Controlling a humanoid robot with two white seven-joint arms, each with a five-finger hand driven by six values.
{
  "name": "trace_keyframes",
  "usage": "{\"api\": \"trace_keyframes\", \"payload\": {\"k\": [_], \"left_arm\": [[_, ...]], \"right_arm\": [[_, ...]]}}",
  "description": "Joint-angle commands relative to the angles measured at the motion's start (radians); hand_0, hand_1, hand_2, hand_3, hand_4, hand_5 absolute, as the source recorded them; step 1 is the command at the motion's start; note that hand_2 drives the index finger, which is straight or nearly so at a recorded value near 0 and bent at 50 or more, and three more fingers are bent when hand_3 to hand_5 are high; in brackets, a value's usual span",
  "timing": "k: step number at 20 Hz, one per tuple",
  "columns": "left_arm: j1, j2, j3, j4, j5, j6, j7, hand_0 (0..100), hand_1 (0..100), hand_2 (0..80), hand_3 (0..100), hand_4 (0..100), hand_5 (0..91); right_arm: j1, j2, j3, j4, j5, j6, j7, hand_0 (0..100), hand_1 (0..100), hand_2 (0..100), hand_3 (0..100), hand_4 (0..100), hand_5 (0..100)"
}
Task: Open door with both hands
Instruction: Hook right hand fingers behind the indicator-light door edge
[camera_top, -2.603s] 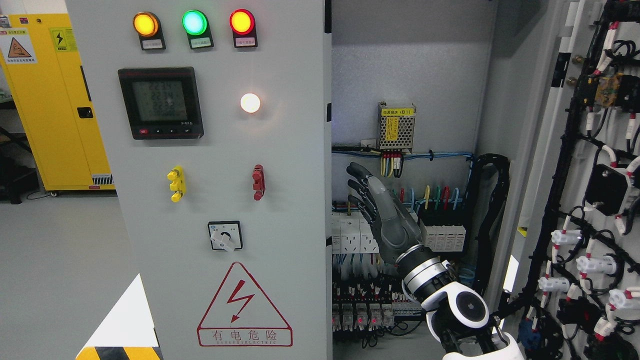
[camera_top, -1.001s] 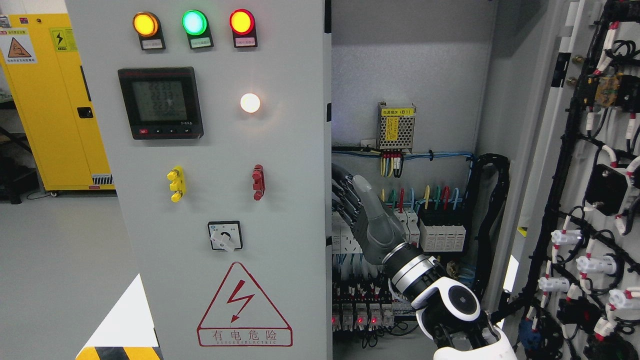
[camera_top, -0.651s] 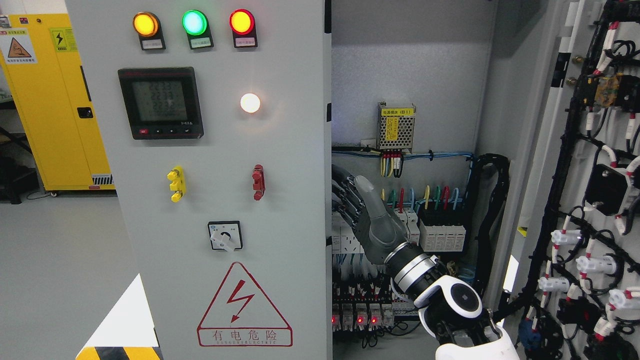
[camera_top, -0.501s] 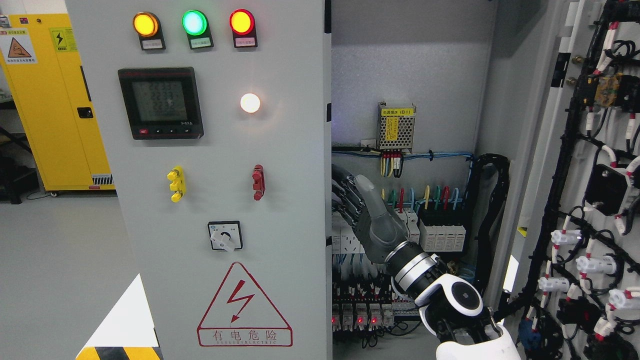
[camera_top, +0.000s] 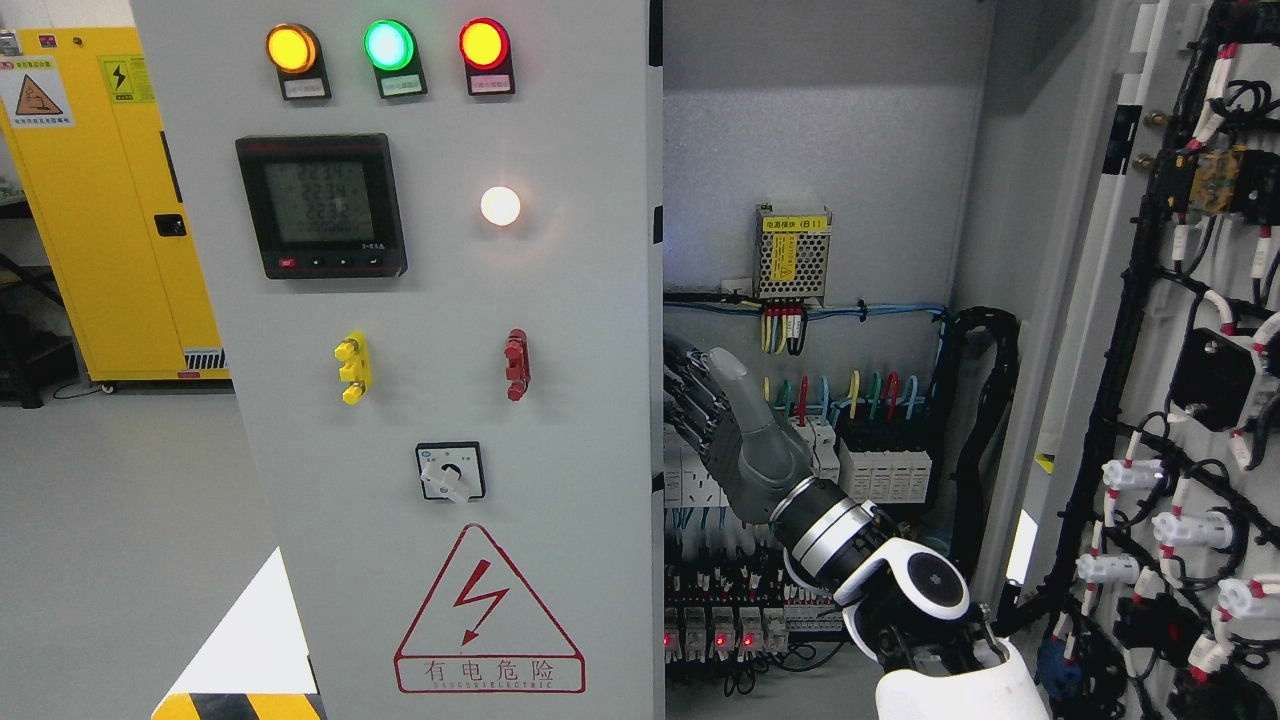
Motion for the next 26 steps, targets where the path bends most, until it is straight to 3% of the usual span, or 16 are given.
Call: {"api": "trace_keyframes", "payload": {"k": [1, 6, 14, 17, 24, 26], "left_arm": [[-0.033, 0.017, 0.0, -0.001, 0.0, -0.001, 0.0, 0, 0, 0.0, 0, 0, 0.0], [-0.033, 0.015, 0.0, -0.001, 0.0, -0.001, 0.0, 0, 0, 0.0, 0, 0, 0.0], [-0.033, 0.017, 0.0, -0.001, 0.0, -0.001, 0.0, 0, 0, 0.0, 0, 0, 0.0], [-0.033, 0.017, 0.0, -0.001, 0.0, -0.001, 0.0, 0, 0, 0.0, 0, 0, 0.0], [-0.033, 0.017, 0.0, -0.001, 0.0, -0.001, 0.0, 0, 0, 0.0, 0, 0, 0.0], [-0.033, 0.017, 0.0, -0.001, 0.0, -0.001, 0.0, 0, 0, 0.0, 0, 0, 0.0]], "right_arm": [[-0.011, -0.002, -0.033, 0.028, -0.002, 0.008, 0.021, 20, 12, 0, 0, 0, 0], [-0.017, -0.002, -0.043, 0.036, -0.002, 0.022, 0.054, 20, 12, 0, 0, 0, 0], [-0.031, -0.002, -0.04, 0.044, -0.002, 0.025, 0.06, 20, 12, 0, 0, 0, 0], [-0.032, 0.004, -0.028, 0.042, 0.001, 0.025, 0.117, 20, 12, 0, 0, 0, 0], [-0.043, 0.004, -0.036, 0.058, 0.0, 0.058, 0.133, 20, 12, 0, 0, 0, 0], [-0.044, 0.005, -0.037, 0.061, 0.0, 0.058, 0.163, 20, 12, 0, 0, 0, 0]]}}
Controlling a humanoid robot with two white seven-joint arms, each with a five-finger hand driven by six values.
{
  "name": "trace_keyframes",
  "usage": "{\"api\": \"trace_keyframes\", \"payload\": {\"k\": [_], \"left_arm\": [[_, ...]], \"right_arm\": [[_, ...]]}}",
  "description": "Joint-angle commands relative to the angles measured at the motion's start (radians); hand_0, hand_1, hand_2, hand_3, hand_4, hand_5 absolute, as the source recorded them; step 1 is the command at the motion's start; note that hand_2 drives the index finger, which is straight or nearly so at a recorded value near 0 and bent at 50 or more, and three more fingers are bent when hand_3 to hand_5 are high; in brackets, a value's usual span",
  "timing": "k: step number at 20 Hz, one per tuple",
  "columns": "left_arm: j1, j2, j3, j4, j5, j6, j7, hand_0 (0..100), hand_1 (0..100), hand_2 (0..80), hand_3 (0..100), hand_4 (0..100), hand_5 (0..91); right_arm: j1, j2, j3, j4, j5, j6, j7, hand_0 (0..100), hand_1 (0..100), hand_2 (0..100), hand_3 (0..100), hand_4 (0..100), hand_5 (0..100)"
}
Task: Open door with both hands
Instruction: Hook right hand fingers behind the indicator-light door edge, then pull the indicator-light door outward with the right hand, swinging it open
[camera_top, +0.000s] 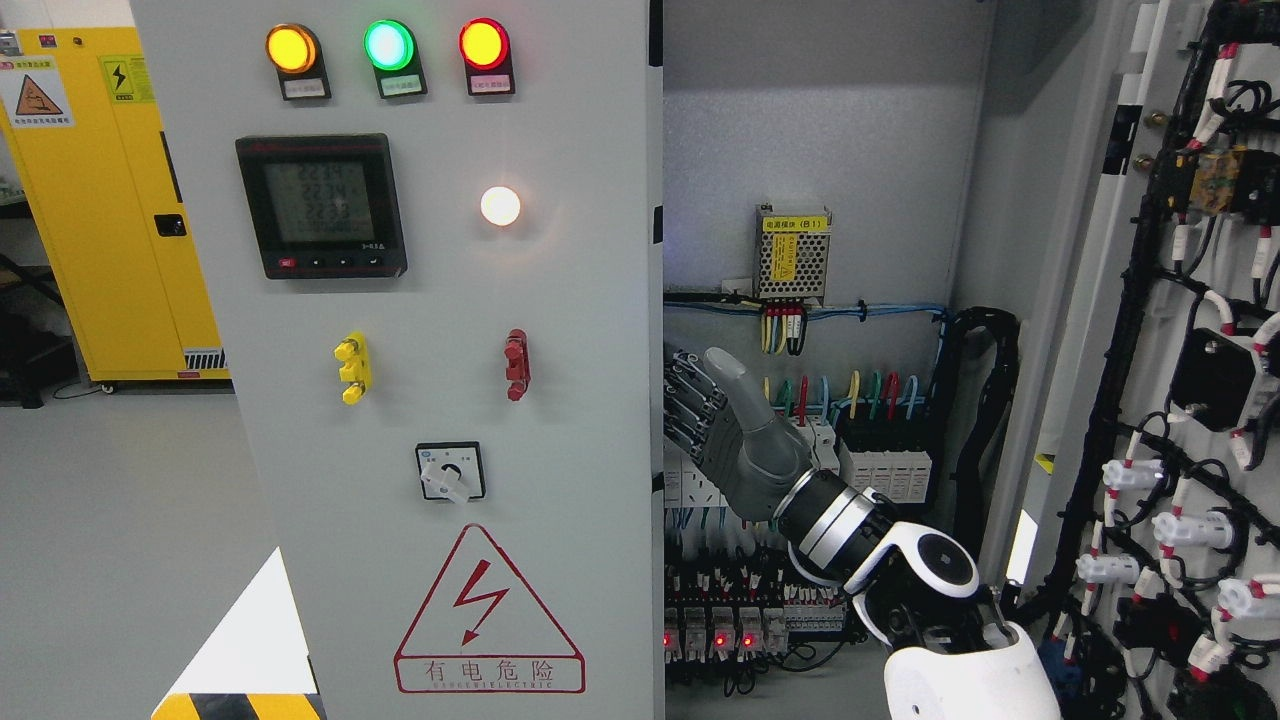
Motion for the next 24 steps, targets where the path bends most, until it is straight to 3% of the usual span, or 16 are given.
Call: {"api": "trace_keyframes", "payload": {"k": [1, 6, 9, 24], "left_arm": [[-0.034, 0.017, 0.0, 0.0, 0.0, -0.001, 0.0, 0, 0, 0.0, 0, 0, 0.0], [-0.034, 0.017, 0.0, 0.0, 0.0, -0.001, 0.0, 0, 0, 0.0, 0, 0, 0.0], [-0.034, 0.017, 0.0, 0.0, 0.0, -0.001, 0.0, 0, 0, 0.0, 0, 0, 0.0], [-0.032, 0.018, 0.0, 0.0, 0.0, -0.001, 0.0, 0, 0, 0.0, 0, 0, 0.0]], "right_arm": [[-0.007, 0.003, -0.008, 0.018, 0.001, 0.004, 0.026, 20, 12, 0, 0, 0, 0], [-0.009, -0.004, -0.011, 0.021, -0.002, 0.006, 0.038, 20, 12, 0, 0, 0, 0], [-0.017, -0.003, -0.011, 0.021, -0.001, 0.004, 0.078, 20, 12, 0, 0, 0, 0], [-0.017, -0.004, -0.011, 0.01, -0.004, 0.006, 0.129, 20, 12, 0, 0, 0, 0]]}}
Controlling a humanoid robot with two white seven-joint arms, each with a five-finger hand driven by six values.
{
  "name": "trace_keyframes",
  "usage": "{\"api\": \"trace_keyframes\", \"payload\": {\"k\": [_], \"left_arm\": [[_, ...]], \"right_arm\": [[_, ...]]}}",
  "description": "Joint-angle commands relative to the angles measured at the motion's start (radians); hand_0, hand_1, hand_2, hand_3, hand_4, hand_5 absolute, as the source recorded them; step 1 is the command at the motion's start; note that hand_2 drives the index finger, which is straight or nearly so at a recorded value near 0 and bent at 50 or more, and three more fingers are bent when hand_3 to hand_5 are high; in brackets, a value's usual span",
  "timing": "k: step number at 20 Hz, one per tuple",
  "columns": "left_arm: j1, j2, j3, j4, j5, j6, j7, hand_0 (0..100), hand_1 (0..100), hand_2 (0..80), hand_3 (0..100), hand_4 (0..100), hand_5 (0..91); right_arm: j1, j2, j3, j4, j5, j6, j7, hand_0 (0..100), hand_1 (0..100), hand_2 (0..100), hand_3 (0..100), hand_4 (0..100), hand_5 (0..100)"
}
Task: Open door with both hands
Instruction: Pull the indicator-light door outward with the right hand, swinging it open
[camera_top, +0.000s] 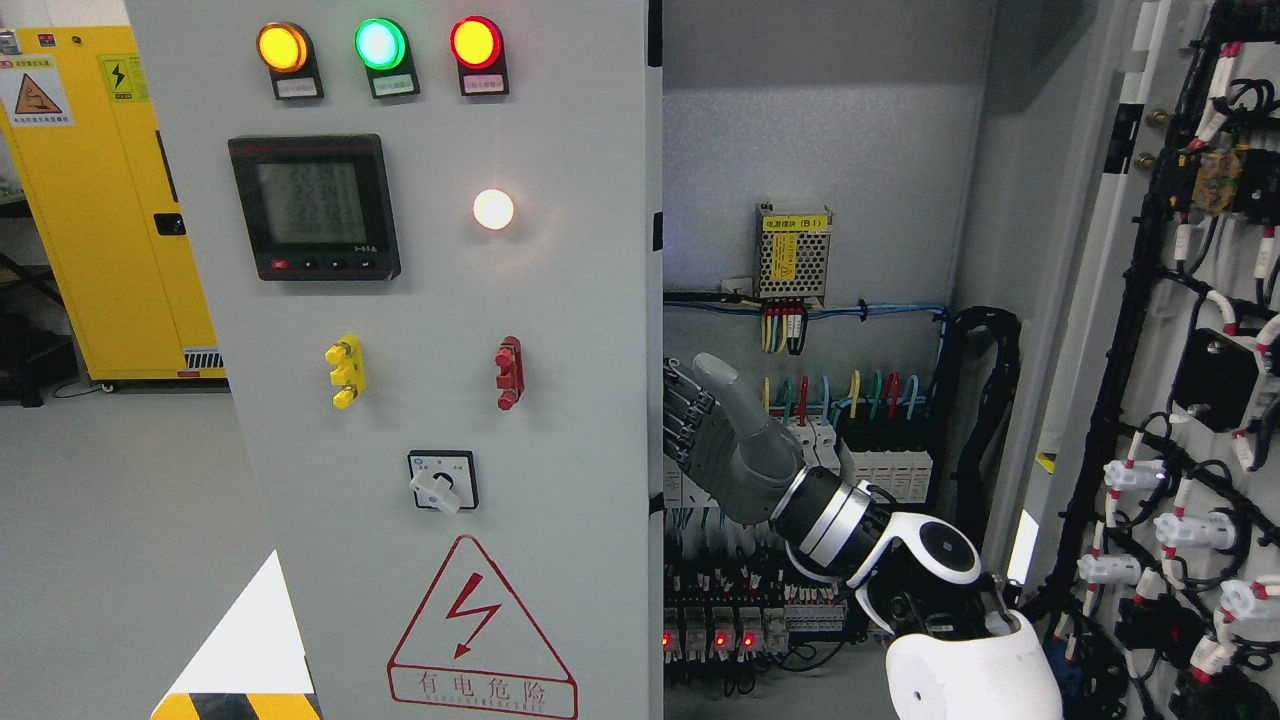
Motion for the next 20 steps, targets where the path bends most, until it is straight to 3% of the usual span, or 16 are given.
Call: {"api": "trace_keyframes", "payload": {"k": [1, 6, 9, 11, 16, 20], "left_arm": [[-0.032, 0.018, 0.002, 0.0, 0.0, -0.001, 0.0, 0, 0, 0.0, 0, 0, 0.0], [-0.031, 0.02, 0.002, 0.0, 0.0, -0.001, 0.0, 0, 0, 0.0, 0, 0, 0.0], [-0.031, 0.02, 0.002, 0.002, 0.0, -0.001, 0.0, 0, 0, 0.0, 0, 0, 0.0], [-0.029, 0.02, 0.0, 0.0, 0.0, -0.001, 0.0, 0, 0, 0.0, 0, 0, 0.0], [-0.029, 0.02, 0.002, 0.0, 0.0, -0.001, 0.0, 0, 0, 0.0, 0, 0, 0.0], [-0.029, 0.02, 0.002, 0.002, 0.0, -0.001, 0.0, 0, 0, 0.0, 0, 0, 0.0]], "right_arm": [[0.001, -0.002, -0.002, -0.005, -0.001, -0.001, 0.001, 20, 12, 0, 0, 0, 0], [0.019, -0.005, 0.003, -0.057, -0.103, 0.0, 0.003, 20, 12, 0, 0, 0, 0], [0.056, -0.032, 0.015, -0.103, -0.109, 0.003, 0.006, 20, 12, 0, 0, 0, 0], [0.084, -0.032, 0.026, -0.146, -0.109, 0.009, 0.004, 20, 12, 0, 0, 0, 0], [0.125, -0.031, 0.124, -0.224, -0.107, 0.017, -0.008, 20, 12, 0, 0, 0, 0], [0.164, -0.025, 0.195, -0.255, -0.107, 0.055, -0.042, 20, 12, 0, 0, 0, 0]]}}
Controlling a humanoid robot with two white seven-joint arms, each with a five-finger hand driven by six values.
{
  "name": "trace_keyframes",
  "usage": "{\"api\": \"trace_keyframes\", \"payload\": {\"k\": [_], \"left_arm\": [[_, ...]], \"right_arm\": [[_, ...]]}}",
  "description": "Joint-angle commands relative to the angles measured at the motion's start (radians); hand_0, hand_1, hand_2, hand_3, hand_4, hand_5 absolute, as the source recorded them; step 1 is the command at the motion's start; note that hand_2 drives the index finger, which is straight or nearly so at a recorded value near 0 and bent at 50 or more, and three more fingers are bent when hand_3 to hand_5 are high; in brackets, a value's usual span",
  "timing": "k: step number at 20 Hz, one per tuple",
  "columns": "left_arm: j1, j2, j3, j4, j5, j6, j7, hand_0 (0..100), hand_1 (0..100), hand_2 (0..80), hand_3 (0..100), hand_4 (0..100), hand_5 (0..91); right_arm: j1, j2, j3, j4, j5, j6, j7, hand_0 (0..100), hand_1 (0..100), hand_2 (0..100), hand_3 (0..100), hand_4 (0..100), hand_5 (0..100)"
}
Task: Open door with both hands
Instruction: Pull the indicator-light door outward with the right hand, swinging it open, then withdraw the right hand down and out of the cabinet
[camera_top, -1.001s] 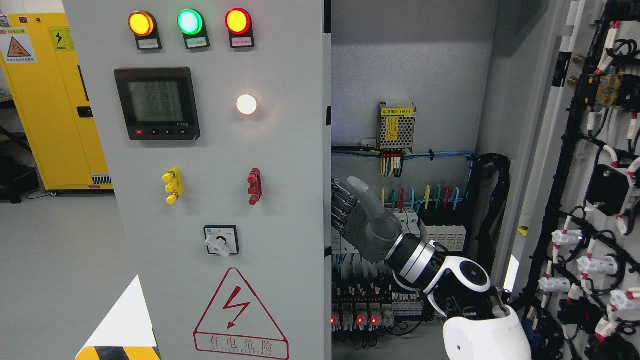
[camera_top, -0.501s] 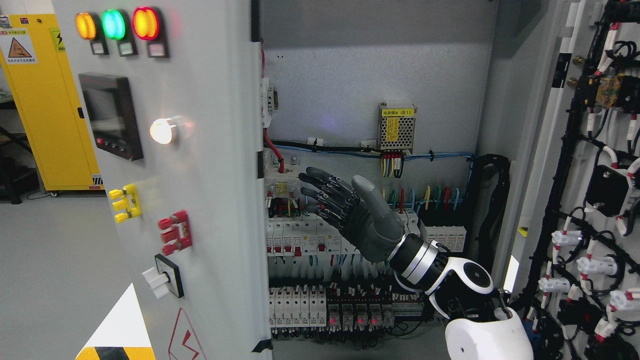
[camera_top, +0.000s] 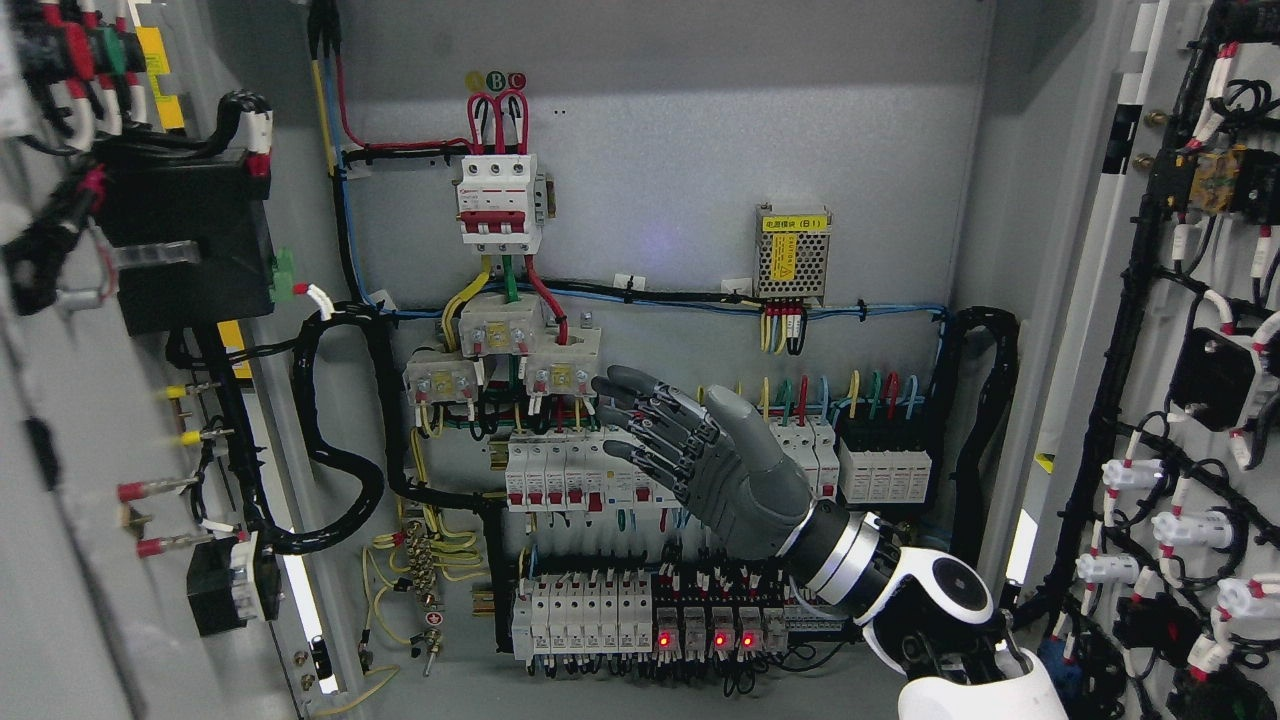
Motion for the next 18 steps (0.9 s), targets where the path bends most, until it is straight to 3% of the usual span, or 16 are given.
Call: {"api": "trace_keyframes", "payload": {"k": [1, 9, 18], "left_arm": [[-0.029, 0.02, 0.001, -0.001, 0.0, 0.0, 0.0, 0, 0, 0.0, 0, 0, 0.0], [-0.029, 0.02, 0.0, -0.001, 0.002, 0.0, 0.0, 0, 0, 0.0, 0, 0, 0.0], [-0.029, 0.02, -0.001, -0.001, 0.0, 0.0, 0.0, 0, 0, 0.0, 0, 0, 0.0]], "right_arm": [[0.058, 0.01, 0.142, -0.128, -0.005, 0.013, -0.015, 20, 12, 0, 0, 0, 0], [0.114, 0.016, 0.371, -0.202, -0.005, 0.01, -0.015, 20, 12, 0, 0, 0, 0], [0.154, 0.11, 0.527, -0.199, -0.002, 0.014, -0.028, 20, 12, 0, 0, 0, 0]]}}
